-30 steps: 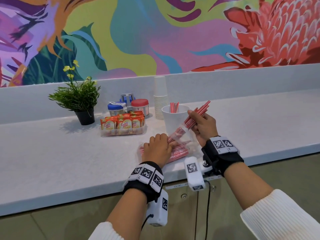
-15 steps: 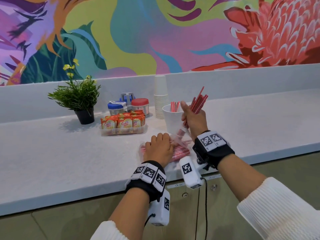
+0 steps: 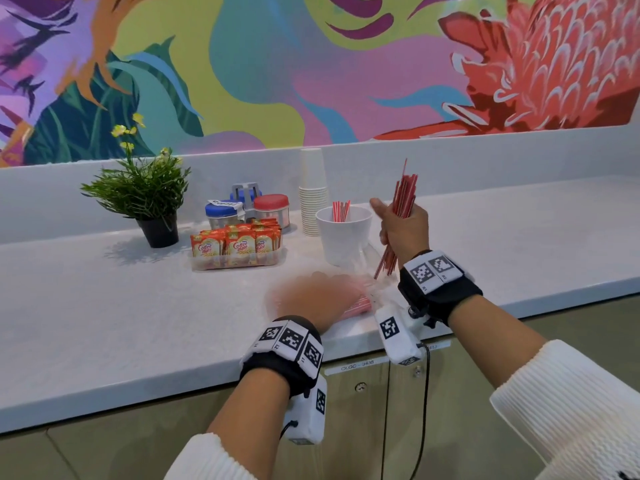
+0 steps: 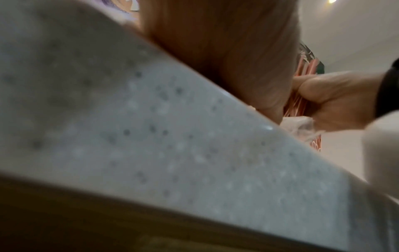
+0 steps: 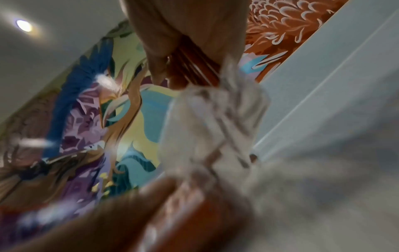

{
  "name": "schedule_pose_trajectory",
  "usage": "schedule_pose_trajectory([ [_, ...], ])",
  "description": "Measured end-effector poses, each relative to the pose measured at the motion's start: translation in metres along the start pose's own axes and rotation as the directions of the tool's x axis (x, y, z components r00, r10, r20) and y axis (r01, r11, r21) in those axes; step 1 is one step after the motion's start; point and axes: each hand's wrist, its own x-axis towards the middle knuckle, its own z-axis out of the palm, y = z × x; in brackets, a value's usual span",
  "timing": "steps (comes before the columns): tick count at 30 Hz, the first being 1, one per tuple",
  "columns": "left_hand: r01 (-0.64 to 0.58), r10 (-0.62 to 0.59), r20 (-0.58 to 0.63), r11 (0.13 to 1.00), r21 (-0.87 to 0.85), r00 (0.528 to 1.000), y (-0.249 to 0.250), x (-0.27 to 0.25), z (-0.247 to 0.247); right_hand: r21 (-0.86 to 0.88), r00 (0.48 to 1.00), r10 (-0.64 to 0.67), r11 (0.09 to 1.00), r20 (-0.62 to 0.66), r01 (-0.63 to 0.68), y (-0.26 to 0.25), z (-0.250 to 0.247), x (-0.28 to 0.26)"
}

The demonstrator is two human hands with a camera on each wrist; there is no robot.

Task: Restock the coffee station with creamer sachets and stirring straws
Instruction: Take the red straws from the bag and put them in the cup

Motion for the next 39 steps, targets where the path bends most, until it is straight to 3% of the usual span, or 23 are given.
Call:
schedule_pose_trajectory([
  [4,0.008,-0.009,0.035,1.000,0.019,0.999,0.002,0.000,-0.001,-0.113,0.988,0.074,0.992,0.138,-0.058,0.026,-0.003,-0.016],
  [10,0.010,-0.012,0.060,0.999,0.036,0.998,0.002,-0.002,-0.003,-0.030,0.983,0.084,0.996,0.162,-0.080,0.027,-0.003,-0.013],
  [16,0.021,-0.025,0.102,0.999,0.033,0.994,0.005,-0.001,-0.006,-0.122,0.949,0.165,0.983,0.270,-0.136,0.035,-0.008,-0.016],
  [23,0.001,0.024,0.324,0.997,-0.078,0.946,0.013,0.013,-0.039,0.044,0.966,0.138,0.987,0.217,-0.151,0.008,-0.004,0.001],
  [28,-0.042,0.069,0.131,0.979,-0.199,0.989,0.014,0.035,-0.091,0.046,0.968,0.128,0.989,0.215,-0.141,-0.019,0.011,0.036],
  [32,-0.009,0.004,-0.015,0.937,-0.349,1.000,0.002,0.072,-0.115,0.046,0.972,0.114,0.991,0.206,-0.126,-0.028,0.032,0.067],
  [37,0.129,-0.138,0.022,0.841,-0.525,0.990,-0.011,0.121,-0.120,0.069,0.977,0.115,0.989,0.180,-0.130,-0.021,0.068,0.100],
  [39,0.173,-0.198,0.020,0.796,-0.580,0.980,-0.015,0.139,-0.116,-0.041,0.976,0.114,0.993,0.184,-0.109,-0.015,0.081,0.111],
])
